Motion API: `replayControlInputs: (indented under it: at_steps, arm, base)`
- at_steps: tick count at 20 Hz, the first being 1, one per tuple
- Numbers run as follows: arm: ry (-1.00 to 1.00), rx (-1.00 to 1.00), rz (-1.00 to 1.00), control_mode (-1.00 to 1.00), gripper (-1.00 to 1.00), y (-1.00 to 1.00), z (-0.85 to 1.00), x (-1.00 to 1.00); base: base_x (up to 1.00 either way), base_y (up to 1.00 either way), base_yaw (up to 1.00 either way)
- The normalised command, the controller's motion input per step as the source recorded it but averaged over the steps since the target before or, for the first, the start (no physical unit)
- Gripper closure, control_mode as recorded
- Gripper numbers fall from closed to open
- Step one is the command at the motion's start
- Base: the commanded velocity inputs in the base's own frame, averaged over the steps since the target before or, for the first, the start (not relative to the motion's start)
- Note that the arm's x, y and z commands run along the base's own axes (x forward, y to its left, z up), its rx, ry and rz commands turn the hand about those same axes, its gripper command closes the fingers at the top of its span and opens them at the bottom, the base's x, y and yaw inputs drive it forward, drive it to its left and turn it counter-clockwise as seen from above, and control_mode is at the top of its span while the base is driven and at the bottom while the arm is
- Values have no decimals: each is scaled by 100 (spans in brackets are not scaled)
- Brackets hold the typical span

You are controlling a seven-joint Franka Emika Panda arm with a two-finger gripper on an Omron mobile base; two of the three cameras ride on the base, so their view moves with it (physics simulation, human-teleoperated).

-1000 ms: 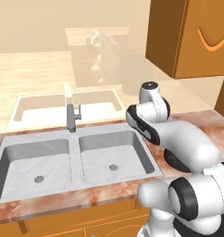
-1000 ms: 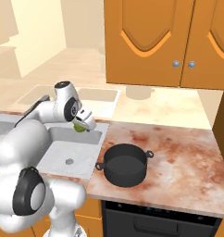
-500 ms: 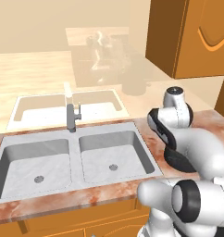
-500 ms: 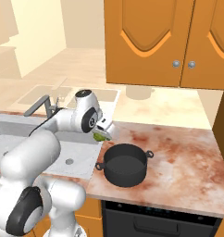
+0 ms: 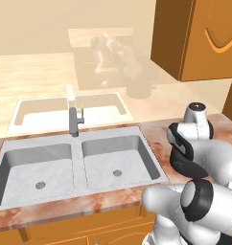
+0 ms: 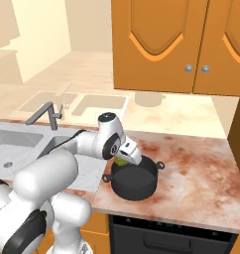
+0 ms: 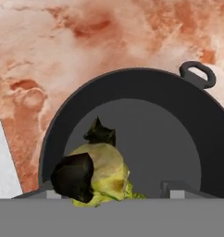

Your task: Dump the broccoli from the pot into the sink. Then turn on the water and wash the broccoli. Then turn off the water and put the broccoli back in the pot.

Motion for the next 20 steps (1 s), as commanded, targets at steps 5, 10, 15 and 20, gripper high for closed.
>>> replayControlInputs:
  at_steps: [5,10,15,20]
  arm:
    - [0,0,0,-100,100,-38,-45,-3]
    - [0,0,1,-100,100,-26,-44,0]
    - [0,0,1,-100,100,-14,-40,0]
    - [0,0,2,-100,-100,-1,-12,0]
  base:
    - [0,0,0]
    - [0,0,0]
    - [0,0,0]
    - [0,0,0]
